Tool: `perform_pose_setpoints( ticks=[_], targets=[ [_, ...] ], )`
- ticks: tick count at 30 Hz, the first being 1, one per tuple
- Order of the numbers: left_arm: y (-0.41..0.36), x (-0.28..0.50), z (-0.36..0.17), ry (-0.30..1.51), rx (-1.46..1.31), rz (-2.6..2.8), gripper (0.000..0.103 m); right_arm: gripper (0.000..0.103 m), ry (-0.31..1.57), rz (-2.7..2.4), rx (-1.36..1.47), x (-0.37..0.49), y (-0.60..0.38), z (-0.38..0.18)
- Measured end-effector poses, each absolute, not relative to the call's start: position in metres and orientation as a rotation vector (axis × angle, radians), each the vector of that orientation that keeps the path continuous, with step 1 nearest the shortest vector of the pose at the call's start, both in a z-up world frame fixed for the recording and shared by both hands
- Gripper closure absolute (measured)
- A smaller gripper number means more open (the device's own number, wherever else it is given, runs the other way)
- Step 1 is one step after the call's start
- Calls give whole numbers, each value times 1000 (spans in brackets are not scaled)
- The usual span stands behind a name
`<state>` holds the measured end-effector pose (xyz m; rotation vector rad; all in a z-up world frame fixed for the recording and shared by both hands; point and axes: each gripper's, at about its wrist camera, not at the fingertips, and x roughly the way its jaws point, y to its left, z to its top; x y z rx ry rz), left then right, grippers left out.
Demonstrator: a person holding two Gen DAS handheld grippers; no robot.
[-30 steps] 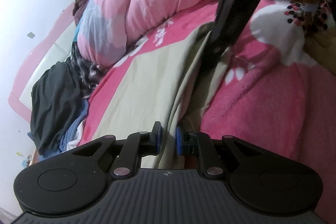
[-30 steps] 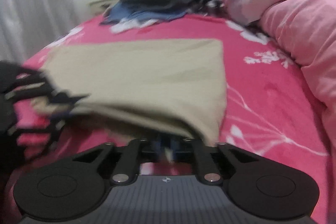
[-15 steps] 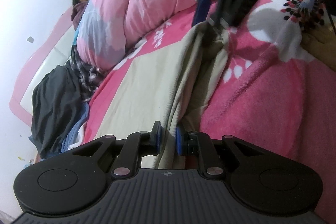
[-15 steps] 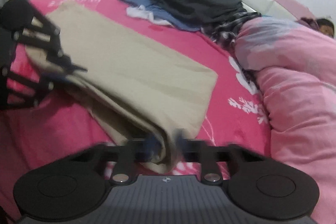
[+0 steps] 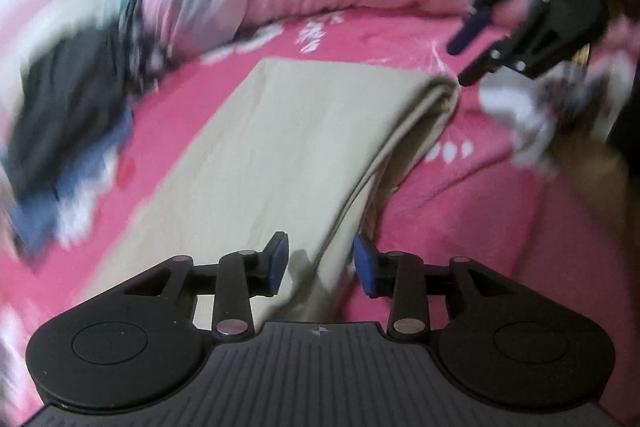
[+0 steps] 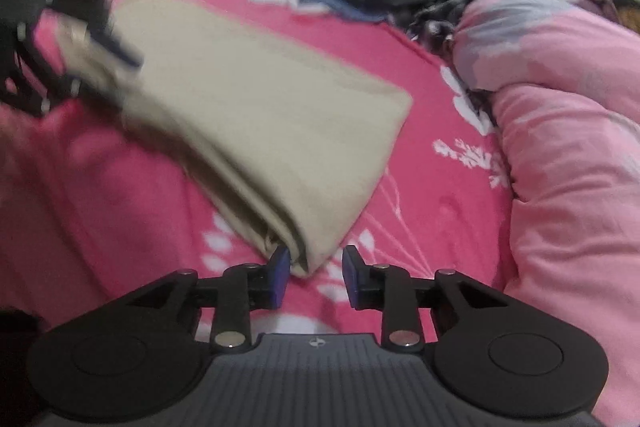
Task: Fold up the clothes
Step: 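Open both tools and lift them away from the folded trousers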
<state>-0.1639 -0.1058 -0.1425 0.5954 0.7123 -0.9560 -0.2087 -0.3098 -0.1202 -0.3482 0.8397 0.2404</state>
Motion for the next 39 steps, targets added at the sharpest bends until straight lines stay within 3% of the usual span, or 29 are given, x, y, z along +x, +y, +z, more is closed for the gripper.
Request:
perform_pose_setpoints(
  ticks=[5, 9, 12, 14, 18, 22, 26, 34, 39],
  targets=[
    [-75, -116, -131, 866, 185, -889, 58, 75, 684, 298, -70, -190, -306, -83],
    [-92, -121, -163, 822, 341, -807, 58, 82, 693, 295, -11, -162, -286, -113],
    [-95, -137, -183, 782, 454, -797, 57, 87, 826, 272, -84, -156, -283, -166],
    [-89, -143, -184, 758, 470, -805, 56, 88, 783, 280, -74, -167, -289, -183],
    [-82, -148, -185, 727, 493, -815, 56, 88, 795, 245, -99, -161, -283, -162],
    [-81, -148, -188, 716, 487, -807, 52, 86, 675, 294, -3, -166, -277, -136],
    [-81, -142, -188, 745, 443, -764, 40, 87, 775, 276, -68, -167, -256, -175],
    [-67, -141, -160, 712, 365, -726, 40, 86, 615, 301, -44, -168, -251, -126],
    [-58, -123, -172, 777, 324, -642, 40, 85, 703, 329, -62, -156, -240, -157]
  ],
)
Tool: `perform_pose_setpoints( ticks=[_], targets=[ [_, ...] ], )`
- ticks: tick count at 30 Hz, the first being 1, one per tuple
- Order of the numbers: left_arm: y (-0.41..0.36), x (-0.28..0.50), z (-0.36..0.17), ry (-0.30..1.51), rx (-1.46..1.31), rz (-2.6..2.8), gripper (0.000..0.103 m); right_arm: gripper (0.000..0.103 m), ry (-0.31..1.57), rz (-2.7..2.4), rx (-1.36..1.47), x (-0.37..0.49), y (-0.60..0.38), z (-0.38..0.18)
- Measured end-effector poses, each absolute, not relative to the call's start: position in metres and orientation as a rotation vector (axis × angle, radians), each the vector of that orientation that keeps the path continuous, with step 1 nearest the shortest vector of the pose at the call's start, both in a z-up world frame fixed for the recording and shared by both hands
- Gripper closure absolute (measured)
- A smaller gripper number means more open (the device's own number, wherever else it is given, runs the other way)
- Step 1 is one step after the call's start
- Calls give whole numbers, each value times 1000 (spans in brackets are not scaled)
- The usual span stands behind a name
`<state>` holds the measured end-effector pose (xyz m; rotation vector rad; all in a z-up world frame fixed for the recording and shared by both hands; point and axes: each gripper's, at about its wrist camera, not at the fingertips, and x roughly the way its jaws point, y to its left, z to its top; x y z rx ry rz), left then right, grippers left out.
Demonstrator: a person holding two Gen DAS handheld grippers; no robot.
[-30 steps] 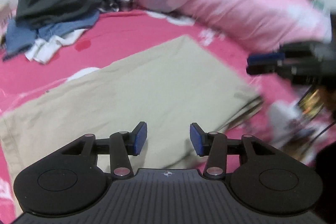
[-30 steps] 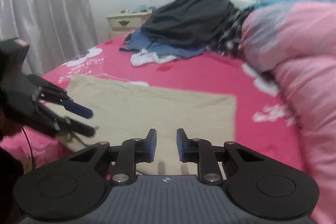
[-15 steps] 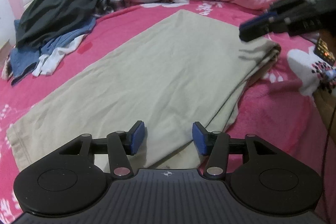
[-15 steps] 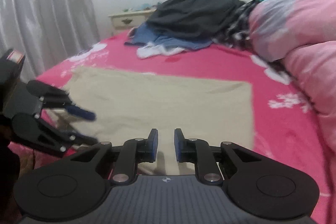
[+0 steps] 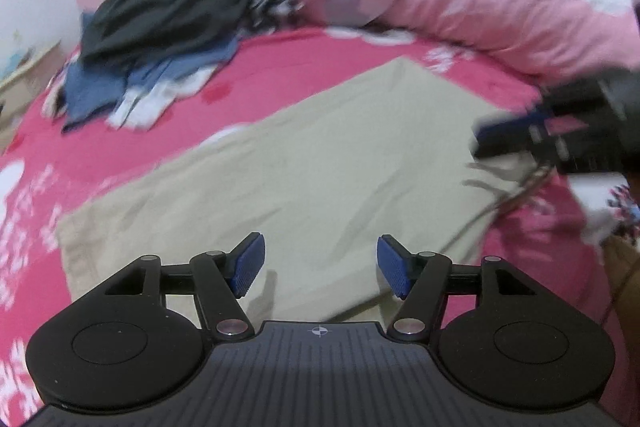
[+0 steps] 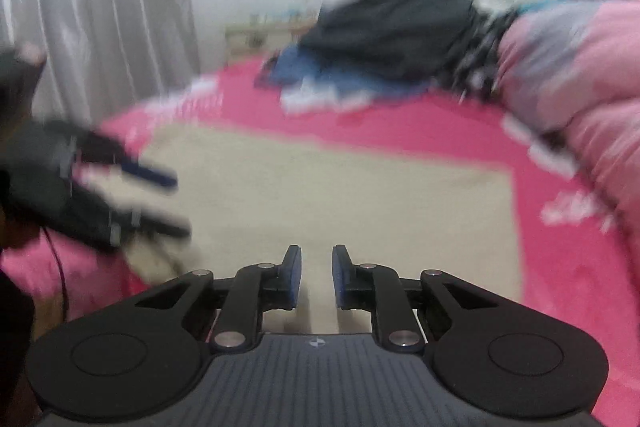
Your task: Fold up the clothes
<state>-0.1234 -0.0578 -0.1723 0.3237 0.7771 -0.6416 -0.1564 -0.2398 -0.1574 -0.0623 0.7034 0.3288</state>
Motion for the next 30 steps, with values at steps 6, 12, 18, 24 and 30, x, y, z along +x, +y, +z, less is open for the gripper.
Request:
perform_pose_setpoints(
  ticks=[6, 12, 18, 24, 30],
  targets=[
    [-42, -110, -171, 819, 230, -608, 40, 85, 720, 314, -12, -154, -247, -150],
    [-48, -83, -151, 761, 211, -616, 40, 85, 685, 286, 66, -93, -247, -119],
    [-56, -38, -162, 780, 172, -544, 40, 83, 671, 298, 59, -15, -202, -133],
    [-47, -19, -182, 827, 112, -499, 42, 83, 793, 247, 56, 16, -173, -181],
    [-52, -27, -188, 794, 159, -494, 42, 82, 823, 249, 94, -45, -181, -186]
  ],
)
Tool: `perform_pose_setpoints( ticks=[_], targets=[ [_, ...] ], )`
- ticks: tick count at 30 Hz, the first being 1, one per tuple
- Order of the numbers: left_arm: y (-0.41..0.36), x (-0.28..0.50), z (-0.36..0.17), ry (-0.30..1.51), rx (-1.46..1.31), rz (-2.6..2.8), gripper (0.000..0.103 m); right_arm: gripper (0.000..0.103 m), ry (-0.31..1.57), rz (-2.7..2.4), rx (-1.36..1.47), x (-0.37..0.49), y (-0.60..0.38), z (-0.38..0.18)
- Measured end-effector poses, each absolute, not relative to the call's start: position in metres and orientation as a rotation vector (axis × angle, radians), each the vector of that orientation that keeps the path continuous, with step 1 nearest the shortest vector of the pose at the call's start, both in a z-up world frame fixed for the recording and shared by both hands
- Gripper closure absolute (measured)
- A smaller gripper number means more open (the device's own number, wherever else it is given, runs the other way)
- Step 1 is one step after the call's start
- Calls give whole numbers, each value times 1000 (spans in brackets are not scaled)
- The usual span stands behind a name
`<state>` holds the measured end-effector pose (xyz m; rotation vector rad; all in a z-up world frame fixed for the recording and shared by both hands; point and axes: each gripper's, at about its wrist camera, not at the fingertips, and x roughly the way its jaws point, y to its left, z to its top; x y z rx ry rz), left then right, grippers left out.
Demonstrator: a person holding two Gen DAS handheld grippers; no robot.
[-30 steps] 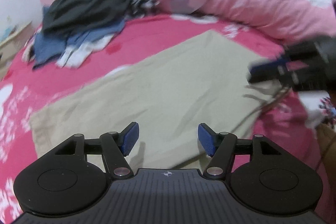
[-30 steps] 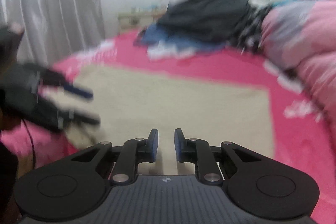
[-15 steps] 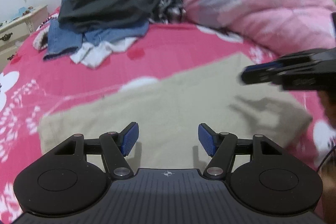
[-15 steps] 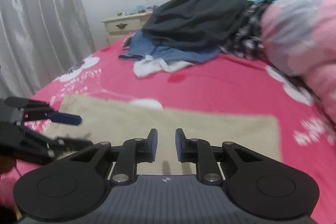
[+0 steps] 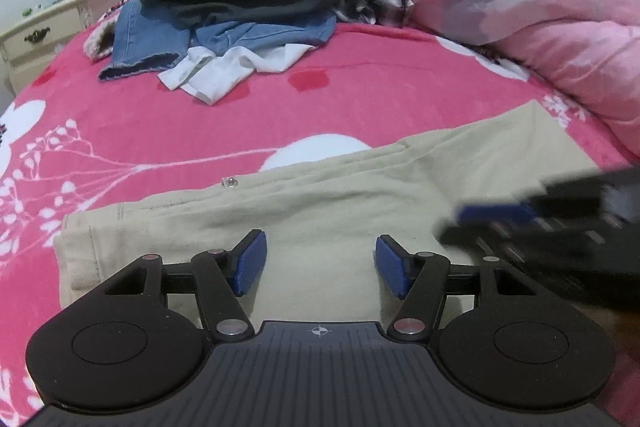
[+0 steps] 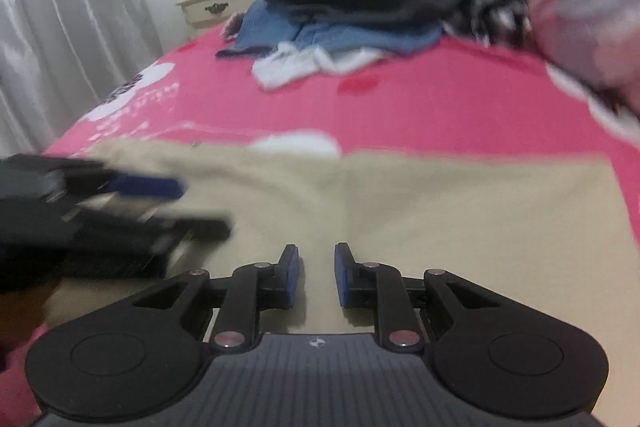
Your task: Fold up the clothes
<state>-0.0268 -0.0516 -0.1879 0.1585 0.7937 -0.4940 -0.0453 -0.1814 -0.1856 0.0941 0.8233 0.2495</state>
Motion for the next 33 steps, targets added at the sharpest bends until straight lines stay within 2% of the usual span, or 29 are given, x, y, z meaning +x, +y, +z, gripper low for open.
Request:
perform_pose_setpoints(
  ticks=[6, 13, 18, 22, 33],
  targets=[
    [-53, -26, -189, 788, 153, -488, 42, 82, 853, 311, -17, -111, -177, -177],
    [-53, -28, -185, 787, 164, -476, 42, 79, 879, 373, -78, -145, -179, -157],
    [-29, -36, -159, 751, 86, -408, 41, 76, 793, 416, 139, -143, -202, -136],
    [5, -46, -142, 741, 14, -346, 39, 73, 771, 377, 185, -134, -208, -135],
    [90, -73, -151, 812, -125, -171, 39, 71, 717, 384, 228, -116, -207, -135]
  ],
)
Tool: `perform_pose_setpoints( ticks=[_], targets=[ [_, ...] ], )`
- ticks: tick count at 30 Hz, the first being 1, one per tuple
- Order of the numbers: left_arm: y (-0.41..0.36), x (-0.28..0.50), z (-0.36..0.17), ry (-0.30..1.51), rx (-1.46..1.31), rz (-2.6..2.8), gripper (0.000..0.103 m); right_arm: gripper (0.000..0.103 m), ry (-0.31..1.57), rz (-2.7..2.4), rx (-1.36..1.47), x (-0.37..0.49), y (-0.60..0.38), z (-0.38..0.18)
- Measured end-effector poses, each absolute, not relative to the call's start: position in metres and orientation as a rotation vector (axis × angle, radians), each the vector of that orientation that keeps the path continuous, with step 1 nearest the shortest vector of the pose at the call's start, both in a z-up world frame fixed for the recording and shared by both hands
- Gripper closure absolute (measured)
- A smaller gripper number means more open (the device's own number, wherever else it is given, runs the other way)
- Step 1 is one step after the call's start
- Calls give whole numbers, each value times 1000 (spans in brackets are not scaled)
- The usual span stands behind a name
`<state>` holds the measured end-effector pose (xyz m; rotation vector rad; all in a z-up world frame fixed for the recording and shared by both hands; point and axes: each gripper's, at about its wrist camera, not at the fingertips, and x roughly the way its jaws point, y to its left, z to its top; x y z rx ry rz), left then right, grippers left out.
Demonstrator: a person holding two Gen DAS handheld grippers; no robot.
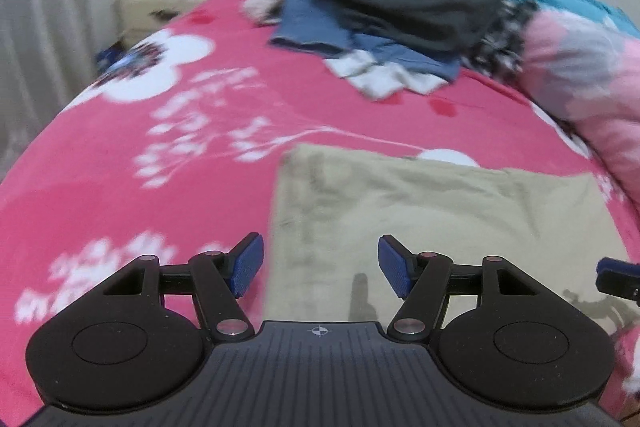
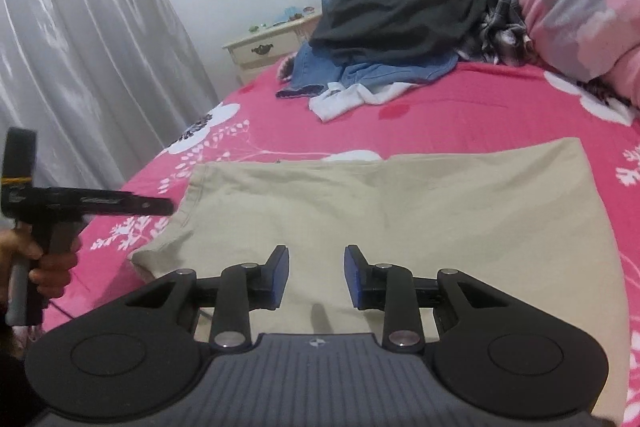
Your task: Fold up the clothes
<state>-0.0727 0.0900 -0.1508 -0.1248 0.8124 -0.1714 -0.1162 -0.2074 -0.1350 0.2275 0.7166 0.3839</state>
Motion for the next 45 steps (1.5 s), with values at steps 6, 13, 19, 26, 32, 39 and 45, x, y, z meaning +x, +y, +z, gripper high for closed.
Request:
perform_pose_setpoints(
  ticks=[6, 13, 19, 26, 32, 39, 45],
  targets=[
    [124, -81, -159, 842, -221, -199, 39, 71, 769, 401, 236, -110, -201, -145],
    [136, -56, -177, 927, -390, -357, 37, 68, 774, 396, 216, -109, -197, -144],
    [138, -18, -189, 945, -439, -381, 37, 66, 774, 392, 199, -110, -195, -144],
    [135, 9, -206, 981, -546, -482, 36, 65, 797, 376, 216, -104, -196, -151],
    [139, 3, -220, 1062, -610, -583, 34, 65, 796, 378, 231, -105, -200, -152],
    [140, -10, -223, 1128, -604, -602, 34, 65, 786, 384, 235, -106, -200, -151],
    [122, -17, -216, 1112, -488, -530, 48, 65, 775, 376, 226, -107, -200, -149]
  ],
)
